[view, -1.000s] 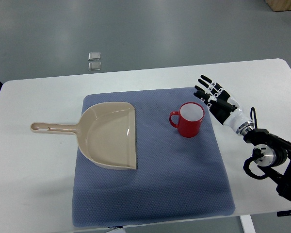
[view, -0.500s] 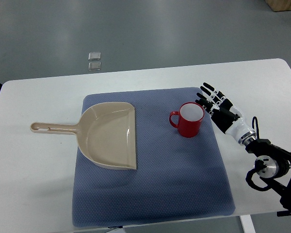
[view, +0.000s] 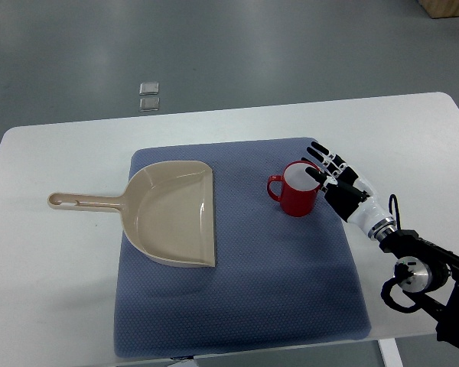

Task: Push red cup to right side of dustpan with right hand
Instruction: 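Move the right hand against the red mug's side farthest from the dustpan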

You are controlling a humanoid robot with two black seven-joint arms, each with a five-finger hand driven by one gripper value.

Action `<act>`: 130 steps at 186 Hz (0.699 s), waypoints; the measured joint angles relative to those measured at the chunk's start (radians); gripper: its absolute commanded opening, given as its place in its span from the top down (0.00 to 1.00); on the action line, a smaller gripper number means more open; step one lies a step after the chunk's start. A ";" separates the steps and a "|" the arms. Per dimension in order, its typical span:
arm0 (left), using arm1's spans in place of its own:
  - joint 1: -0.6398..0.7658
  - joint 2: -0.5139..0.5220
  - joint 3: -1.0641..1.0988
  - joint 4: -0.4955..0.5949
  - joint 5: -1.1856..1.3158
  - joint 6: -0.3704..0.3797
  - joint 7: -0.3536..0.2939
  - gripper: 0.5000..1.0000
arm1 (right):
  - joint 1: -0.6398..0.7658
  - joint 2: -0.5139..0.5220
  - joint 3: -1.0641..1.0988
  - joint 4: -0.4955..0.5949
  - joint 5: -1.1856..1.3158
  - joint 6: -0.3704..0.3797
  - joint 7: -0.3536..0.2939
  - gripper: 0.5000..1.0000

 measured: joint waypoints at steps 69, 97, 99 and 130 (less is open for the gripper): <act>0.000 0.000 0.000 0.000 0.000 0.000 0.000 0.00 | -0.002 0.030 -0.007 0.003 -0.002 -0.010 0.000 0.14; 0.000 0.000 0.000 0.000 0.000 0.000 0.000 0.00 | -0.002 0.046 -0.008 0.003 -0.027 -0.019 0.000 0.14; 0.000 0.000 0.000 0.000 0.000 0.000 0.000 0.00 | -0.002 0.047 -0.008 0.003 -0.028 -0.020 0.000 0.14; 0.000 0.000 0.000 0.000 0.000 0.000 0.000 0.00 | -0.001 0.064 -0.009 0.005 -0.043 -0.030 0.000 0.14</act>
